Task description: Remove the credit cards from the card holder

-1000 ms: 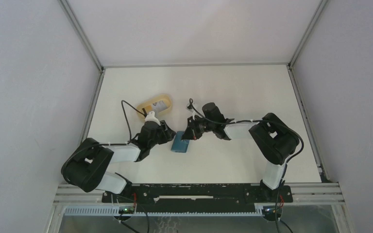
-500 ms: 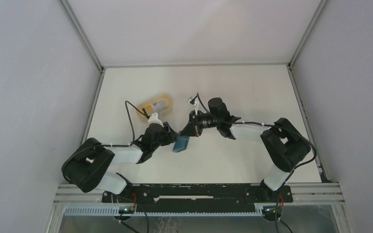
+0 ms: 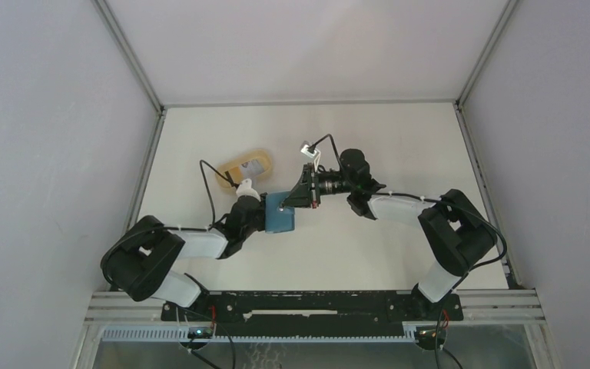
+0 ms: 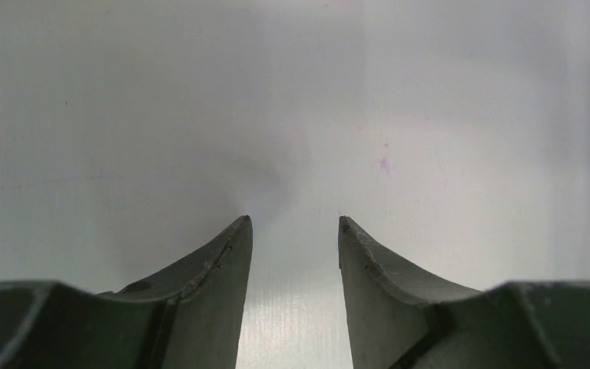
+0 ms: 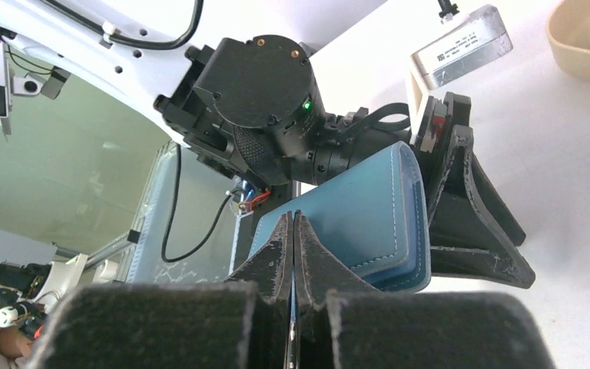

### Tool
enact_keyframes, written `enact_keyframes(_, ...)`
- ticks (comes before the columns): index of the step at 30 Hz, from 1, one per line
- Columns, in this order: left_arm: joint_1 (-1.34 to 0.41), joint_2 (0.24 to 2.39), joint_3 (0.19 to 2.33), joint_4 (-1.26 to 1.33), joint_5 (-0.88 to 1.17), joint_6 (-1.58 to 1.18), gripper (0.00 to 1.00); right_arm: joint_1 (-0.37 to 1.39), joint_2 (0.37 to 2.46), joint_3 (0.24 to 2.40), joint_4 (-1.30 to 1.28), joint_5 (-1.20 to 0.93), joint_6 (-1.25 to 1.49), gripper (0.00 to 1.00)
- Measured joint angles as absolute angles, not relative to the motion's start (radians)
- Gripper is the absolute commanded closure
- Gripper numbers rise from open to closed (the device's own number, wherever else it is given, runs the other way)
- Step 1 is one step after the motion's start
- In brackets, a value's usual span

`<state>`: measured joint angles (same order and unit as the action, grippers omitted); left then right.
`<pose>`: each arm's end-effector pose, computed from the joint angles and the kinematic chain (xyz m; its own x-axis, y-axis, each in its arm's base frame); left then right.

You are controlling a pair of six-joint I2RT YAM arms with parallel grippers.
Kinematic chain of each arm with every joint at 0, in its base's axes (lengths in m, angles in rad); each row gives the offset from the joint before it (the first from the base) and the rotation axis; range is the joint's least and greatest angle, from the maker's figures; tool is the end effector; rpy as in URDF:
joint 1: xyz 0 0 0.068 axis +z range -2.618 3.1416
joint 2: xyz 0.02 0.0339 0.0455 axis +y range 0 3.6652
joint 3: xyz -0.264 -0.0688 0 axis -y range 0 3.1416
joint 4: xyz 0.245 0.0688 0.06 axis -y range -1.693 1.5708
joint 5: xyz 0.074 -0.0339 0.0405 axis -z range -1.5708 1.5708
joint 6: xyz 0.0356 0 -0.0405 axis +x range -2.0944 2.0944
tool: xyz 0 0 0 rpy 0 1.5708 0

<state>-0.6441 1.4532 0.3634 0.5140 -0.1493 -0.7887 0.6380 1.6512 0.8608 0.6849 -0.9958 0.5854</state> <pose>0.2008 -0.1442 0.1268 -0.6574 -0.3837 -0.6486 0.0393 0.8421 -0.5380 0.2626 0.2319 0.2349 -0.6199 -0.0855 -0.7800 -0.7820 -0.0155 0.6231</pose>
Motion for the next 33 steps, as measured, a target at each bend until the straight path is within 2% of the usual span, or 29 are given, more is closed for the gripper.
enact_keyframes(3, -0.646, 1.446, 0.36, 0.508, -0.151, -0.794, 0.49, 0.628, 1.647, 0.855, 0.703, -1.004, 0.601, 1.0)
enact_keyframes(8, -0.651, 1.353, 0.339, 0.398, -0.173, -0.793, 0.48, 0.604, 1.61, 0.845, 0.553, -0.956, 0.522, 1.0)
enact_keyframes(19, -0.652, 1.024, 0.327, 0.112, -0.251, -0.751, 0.36, 0.616, 1.583, 0.766, 0.351, -0.822, 0.378, 1.0)
enact_keyframes(33, -0.659, 1.147, 0.278, 0.228, -0.149, -0.725, 0.34, 0.687, 1.728, 0.766, 0.375, -0.763, 0.373, 1.0)
